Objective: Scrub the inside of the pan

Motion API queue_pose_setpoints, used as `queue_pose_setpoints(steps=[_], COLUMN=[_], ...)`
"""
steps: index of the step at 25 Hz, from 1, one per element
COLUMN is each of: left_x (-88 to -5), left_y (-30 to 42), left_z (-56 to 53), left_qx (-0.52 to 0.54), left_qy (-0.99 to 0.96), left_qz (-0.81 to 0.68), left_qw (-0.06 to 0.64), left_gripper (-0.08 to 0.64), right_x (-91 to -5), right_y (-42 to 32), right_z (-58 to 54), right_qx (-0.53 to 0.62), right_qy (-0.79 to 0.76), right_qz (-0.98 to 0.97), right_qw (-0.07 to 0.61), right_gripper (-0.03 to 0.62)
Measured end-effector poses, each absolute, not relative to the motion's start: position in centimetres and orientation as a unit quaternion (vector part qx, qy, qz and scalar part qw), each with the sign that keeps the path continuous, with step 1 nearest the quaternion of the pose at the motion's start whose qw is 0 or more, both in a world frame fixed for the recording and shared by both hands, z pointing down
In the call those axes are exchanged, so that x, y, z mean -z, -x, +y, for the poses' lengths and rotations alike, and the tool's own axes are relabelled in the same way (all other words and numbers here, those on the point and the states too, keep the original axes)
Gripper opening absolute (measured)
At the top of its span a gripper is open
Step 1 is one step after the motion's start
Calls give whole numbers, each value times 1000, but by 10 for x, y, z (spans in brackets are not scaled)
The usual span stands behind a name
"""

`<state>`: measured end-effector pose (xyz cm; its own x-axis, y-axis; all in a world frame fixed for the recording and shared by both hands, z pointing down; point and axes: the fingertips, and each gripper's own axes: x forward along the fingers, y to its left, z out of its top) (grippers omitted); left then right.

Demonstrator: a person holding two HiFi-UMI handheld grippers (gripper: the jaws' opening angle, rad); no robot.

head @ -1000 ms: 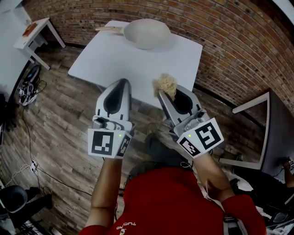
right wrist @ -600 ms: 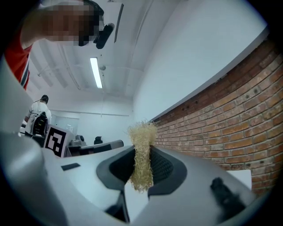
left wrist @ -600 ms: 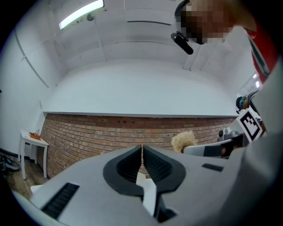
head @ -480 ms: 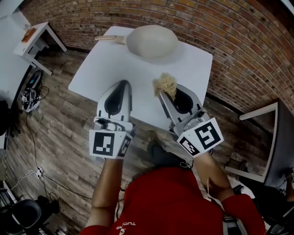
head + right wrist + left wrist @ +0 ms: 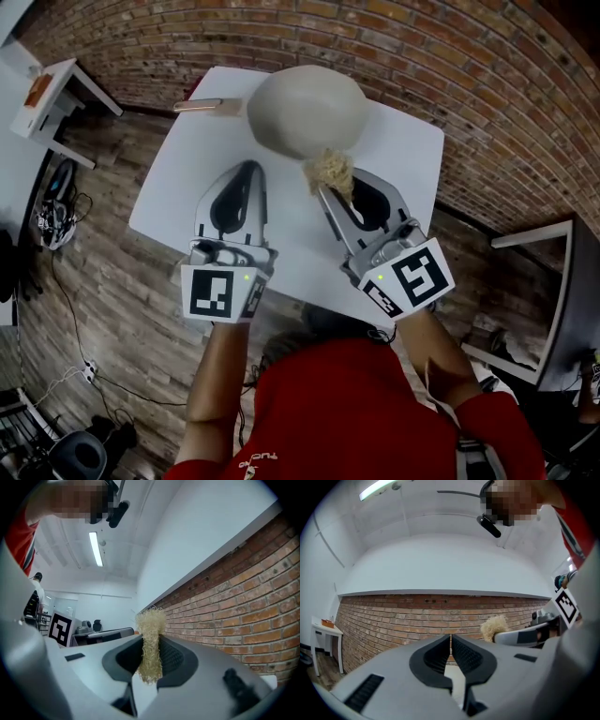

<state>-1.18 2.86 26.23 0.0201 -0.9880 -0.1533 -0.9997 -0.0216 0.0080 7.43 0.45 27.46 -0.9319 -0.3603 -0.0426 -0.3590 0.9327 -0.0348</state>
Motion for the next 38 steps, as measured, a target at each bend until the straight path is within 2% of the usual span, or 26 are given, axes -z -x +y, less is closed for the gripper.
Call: queue_pose_setpoints(steps=[11,24,38], left_x=[-264,-280,-306], left_y=[56,102,146], left_z=[-37,-118,-189], left_qx=[-48,-47,-43], left_qy=[722,790,810], left_qz=[689,610,583], left_qw=[41,39,47], left_gripper=[23,23,23], right_x=[-276,-278,-392], right_y=[-26,42,82], right_z=[-68,-134,-238], right_qx=[27,20,189], right_qy=[219,317,391], right_qz=[975,948,881], right_qw=[6,-32,-187], right_gripper=[87,87,87])
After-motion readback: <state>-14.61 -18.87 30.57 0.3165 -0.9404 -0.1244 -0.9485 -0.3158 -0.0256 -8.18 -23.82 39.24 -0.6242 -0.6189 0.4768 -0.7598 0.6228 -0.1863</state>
